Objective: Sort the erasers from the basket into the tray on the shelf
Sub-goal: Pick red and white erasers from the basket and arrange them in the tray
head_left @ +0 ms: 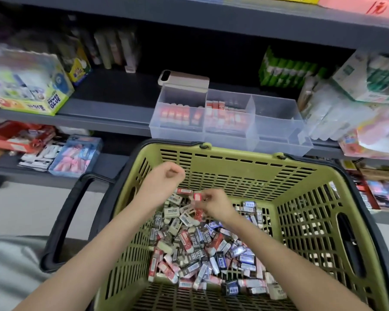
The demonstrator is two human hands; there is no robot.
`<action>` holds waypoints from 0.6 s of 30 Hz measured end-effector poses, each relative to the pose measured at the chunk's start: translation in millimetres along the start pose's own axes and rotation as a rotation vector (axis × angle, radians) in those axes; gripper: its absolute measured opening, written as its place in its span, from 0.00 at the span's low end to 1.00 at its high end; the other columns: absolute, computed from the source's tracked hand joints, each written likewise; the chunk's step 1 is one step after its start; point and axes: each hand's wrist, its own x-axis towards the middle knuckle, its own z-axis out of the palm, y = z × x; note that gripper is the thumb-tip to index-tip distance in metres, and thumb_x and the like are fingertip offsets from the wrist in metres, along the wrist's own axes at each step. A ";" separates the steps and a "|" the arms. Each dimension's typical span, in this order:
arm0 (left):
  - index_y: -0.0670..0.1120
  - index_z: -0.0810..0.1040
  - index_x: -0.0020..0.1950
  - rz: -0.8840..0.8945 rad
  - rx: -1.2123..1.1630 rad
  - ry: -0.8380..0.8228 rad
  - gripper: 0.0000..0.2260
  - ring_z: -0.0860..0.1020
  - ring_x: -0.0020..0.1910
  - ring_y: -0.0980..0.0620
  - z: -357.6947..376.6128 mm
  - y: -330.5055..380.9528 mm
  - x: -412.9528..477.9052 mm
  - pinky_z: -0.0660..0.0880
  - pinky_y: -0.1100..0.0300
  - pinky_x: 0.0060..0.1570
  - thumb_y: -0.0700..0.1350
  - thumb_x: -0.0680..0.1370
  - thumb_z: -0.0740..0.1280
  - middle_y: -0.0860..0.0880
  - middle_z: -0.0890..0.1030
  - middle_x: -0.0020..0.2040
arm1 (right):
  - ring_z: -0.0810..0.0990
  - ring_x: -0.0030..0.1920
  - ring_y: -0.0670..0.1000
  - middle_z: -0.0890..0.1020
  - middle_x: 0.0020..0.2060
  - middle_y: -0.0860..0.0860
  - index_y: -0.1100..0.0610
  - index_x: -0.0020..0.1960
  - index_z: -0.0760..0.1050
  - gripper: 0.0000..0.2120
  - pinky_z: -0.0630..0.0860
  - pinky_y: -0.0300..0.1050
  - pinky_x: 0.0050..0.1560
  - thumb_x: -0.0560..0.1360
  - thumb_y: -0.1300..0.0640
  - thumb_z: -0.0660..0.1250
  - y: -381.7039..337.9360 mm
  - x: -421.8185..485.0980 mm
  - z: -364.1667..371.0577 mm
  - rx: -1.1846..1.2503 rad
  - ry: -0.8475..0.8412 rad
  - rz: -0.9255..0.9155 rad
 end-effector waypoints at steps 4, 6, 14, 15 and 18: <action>0.51 0.73 0.61 -0.300 -0.283 -0.342 0.18 0.78 0.55 0.49 31.4 3.8 -2.5 0.73 0.45 0.61 0.60 0.78 0.60 0.48 0.79 0.57 | 0.77 0.37 0.55 0.82 0.34 0.55 0.62 0.43 0.81 0.08 0.70 0.44 0.36 0.66 0.60 0.74 -27.9 -34.1 -21.6 0.445 -0.106 -0.019; 0.48 0.75 0.60 -0.448 -0.484 -0.472 0.20 0.82 0.43 0.48 47.7 3.5 -3.7 0.80 0.48 0.49 0.61 0.77 0.60 0.46 0.83 0.47 | 0.77 0.32 0.51 0.82 0.32 0.53 0.62 0.40 0.81 0.04 0.73 0.40 0.33 0.68 0.61 0.73 -37.8 -49.2 -24.7 0.375 -0.127 -0.060; 0.43 0.81 0.52 -0.684 -0.710 -0.600 0.19 0.75 0.29 0.52 50.0 -19.4 1.4 0.66 0.68 0.18 0.55 0.69 0.72 0.44 0.79 0.37 | 0.83 0.40 0.48 0.84 0.45 0.60 0.61 0.47 0.81 0.08 0.79 0.35 0.41 0.78 0.62 0.63 -11.6 -77.8 -49.3 0.224 0.117 -0.120; 0.42 0.81 0.52 -0.679 -0.687 -0.599 0.18 0.73 0.29 0.53 48.7 -21.8 2.9 0.66 0.68 0.19 0.52 0.68 0.73 0.45 0.78 0.36 | 0.81 0.40 0.46 0.83 0.46 0.58 0.60 0.48 0.80 0.07 0.77 0.33 0.40 0.77 0.61 0.64 -0.1 -75.4 -48.9 -0.058 0.188 -0.150; 0.42 0.78 0.52 -0.619 -0.371 -0.526 0.18 0.70 0.28 0.56 50.3 -31.8 7.8 0.68 0.67 0.25 0.43 0.65 0.77 0.47 0.78 0.37 | 0.75 0.57 0.49 0.78 0.59 0.49 0.52 0.61 0.76 0.16 0.72 0.42 0.57 0.74 0.52 0.68 39.8 -63.9 -35.2 -0.844 -0.138 -0.181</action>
